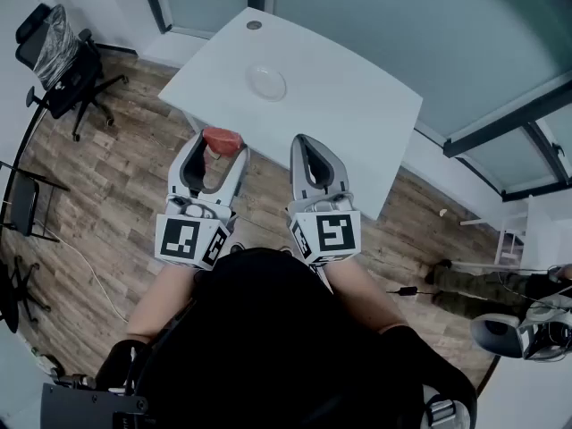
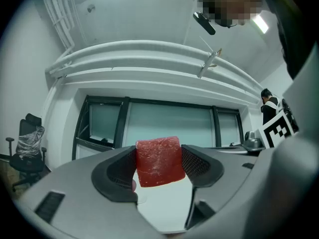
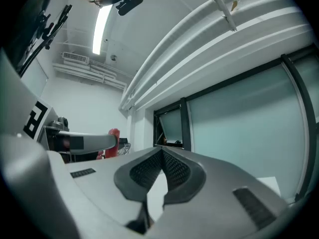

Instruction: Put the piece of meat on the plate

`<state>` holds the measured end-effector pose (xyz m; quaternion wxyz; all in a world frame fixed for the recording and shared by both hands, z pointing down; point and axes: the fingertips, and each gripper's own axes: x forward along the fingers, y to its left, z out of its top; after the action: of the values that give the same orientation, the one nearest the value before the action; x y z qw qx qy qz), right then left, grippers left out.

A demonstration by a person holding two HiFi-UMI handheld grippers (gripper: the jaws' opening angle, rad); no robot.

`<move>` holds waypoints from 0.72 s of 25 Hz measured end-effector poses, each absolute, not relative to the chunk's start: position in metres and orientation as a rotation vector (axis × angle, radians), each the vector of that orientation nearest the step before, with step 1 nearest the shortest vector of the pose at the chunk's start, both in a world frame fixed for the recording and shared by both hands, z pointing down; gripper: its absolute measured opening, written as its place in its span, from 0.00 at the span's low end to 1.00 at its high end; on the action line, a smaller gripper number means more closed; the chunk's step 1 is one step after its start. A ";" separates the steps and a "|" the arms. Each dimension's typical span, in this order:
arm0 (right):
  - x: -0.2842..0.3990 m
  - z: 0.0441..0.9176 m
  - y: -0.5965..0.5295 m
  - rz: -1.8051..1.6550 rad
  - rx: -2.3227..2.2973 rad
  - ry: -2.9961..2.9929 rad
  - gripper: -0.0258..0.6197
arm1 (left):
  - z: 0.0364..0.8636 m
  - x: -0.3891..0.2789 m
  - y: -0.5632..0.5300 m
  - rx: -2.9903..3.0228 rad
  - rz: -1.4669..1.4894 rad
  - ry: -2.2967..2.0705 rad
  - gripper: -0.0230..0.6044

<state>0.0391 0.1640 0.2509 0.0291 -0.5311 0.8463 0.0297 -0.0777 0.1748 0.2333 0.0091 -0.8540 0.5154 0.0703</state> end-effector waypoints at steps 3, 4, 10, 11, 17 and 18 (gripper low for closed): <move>0.038 0.253 0.165 0.101 -1.637 2.618 0.04 | 0.235 -0.074 0.173 -2.679 0.218 1.595 0.49; 0.037 0.254 0.165 0.094 -1.641 2.615 0.04 | 0.235 -0.073 0.172 -2.681 0.221 1.589 0.49; 0.038 0.254 0.172 0.031 -1.617 2.569 0.04 | 0.236 -0.068 0.175 -2.707 0.216 1.531 0.49; 0.038 0.255 0.174 0.028 -1.631 2.568 0.04 | 0.237 -0.069 0.177 -2.711 0.213 1.530 0.49; 0.021 0.255 0.173 0.028 -1.665 2.581 0.04 | 0.236 -0.088 0.175 -2.738 0.215 1.507 0.49; 0.014 0.257 0.174 0.020 -1.661 2.592 0.04 | 0.238 -0.093 0.174 -2.748 0.213 1.508 0.49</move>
<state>0.0139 0.1742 0.2574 0.0316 -0.5394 0.8415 0.0066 -0.0931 0.1742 0.2382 0.0000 -0.8746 0.4800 0.0679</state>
